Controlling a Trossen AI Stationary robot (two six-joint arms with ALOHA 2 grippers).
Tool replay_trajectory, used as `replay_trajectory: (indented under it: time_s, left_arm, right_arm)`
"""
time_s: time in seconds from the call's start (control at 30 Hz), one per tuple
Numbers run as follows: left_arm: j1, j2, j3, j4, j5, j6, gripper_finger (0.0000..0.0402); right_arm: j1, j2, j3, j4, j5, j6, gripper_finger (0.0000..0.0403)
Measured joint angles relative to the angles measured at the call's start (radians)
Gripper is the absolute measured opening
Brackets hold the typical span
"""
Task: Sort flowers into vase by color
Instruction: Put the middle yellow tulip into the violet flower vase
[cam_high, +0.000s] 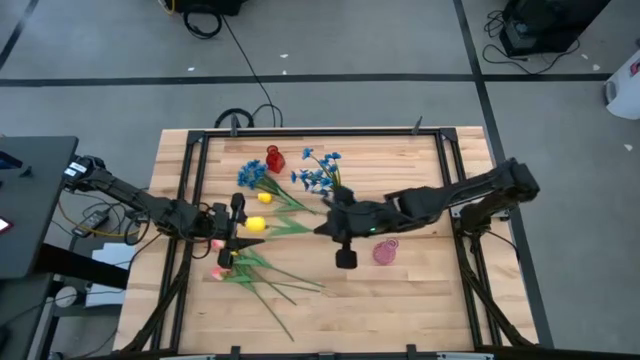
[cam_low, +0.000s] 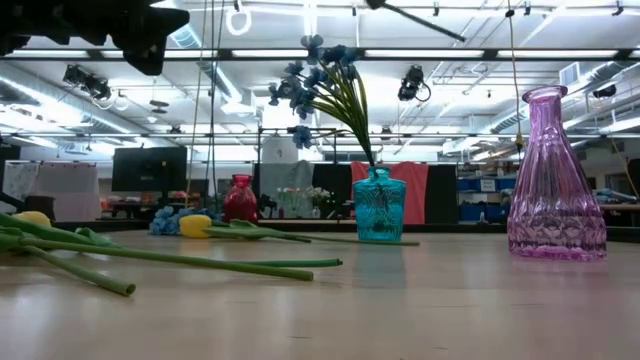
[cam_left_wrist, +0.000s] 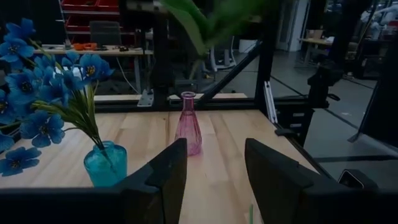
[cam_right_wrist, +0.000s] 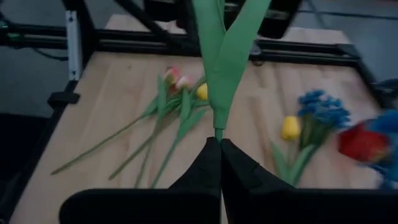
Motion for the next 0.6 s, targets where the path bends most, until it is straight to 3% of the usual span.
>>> replay_trajectory:
  time_s: [0.37, 0.6]
  left_arm:
    - [0.000, 0.000, 0.000, -0.016, 0.007, 0.015, 0.0168]
    - [0.000, 0.000, 0.000, -0.031, 0.007, 0.014, 0.0168]
  right_arm:
    - [0.019, -0.309, -0.444, 0.339, 0.109, 0.090, 0.0008]
    - [0.081, -0.503, -0.699, 0.673, 0.134, -0.021, 0.0008]
